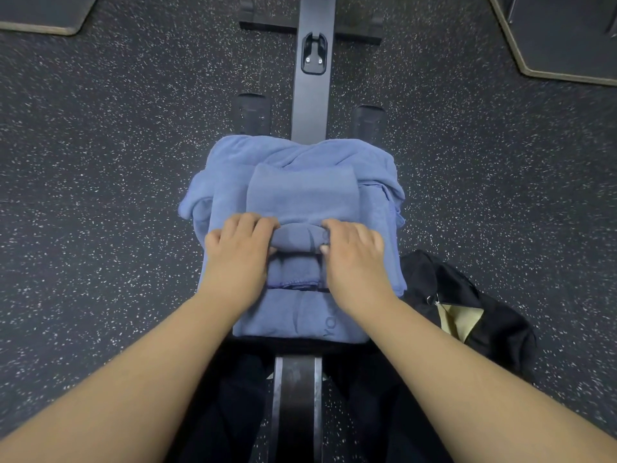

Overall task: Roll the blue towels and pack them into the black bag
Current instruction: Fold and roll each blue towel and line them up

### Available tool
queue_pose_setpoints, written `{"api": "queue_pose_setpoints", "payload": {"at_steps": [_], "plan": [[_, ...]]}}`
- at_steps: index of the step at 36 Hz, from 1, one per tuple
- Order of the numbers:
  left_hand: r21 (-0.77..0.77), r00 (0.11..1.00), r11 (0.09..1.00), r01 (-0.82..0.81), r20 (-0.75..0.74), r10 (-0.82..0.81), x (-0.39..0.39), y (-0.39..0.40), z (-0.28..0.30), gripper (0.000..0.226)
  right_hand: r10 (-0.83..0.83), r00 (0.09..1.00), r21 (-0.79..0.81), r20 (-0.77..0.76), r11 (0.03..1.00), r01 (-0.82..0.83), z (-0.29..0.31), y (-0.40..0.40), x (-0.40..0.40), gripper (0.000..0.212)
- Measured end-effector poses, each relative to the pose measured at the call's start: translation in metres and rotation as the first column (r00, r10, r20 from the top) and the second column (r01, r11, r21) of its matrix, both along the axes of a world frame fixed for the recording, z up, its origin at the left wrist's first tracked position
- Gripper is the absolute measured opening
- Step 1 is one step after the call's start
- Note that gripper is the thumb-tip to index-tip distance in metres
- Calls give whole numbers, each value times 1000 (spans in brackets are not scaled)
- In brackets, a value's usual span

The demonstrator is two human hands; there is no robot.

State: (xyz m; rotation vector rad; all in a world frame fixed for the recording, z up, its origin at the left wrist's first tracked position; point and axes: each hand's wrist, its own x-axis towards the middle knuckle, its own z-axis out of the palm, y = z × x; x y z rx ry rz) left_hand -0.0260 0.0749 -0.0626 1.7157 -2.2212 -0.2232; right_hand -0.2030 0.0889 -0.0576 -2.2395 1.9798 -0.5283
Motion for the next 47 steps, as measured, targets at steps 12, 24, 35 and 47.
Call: {"api": "queue_pose_setpoints", "payload": {"at_steps": [12,24,35,47], "plan": [[178,998,983,-41,-44,50,2,-5,12,46,77,991,214,-112,976,-52,22,-6,-7,28],[150,992,985,-83,-84,96,3,-5,19,17,1,1000,163,-3,987,0,28,-5,-12,18],[101,988,995,6,-151,10,2,-4,17,7,74,995,-90,60,994,-69,12,3,-1,20],[167,998,986,-12,-55,21,-4,2,14,57,102,991,-4,-89,995,-103,8,2,-2,44]]}}
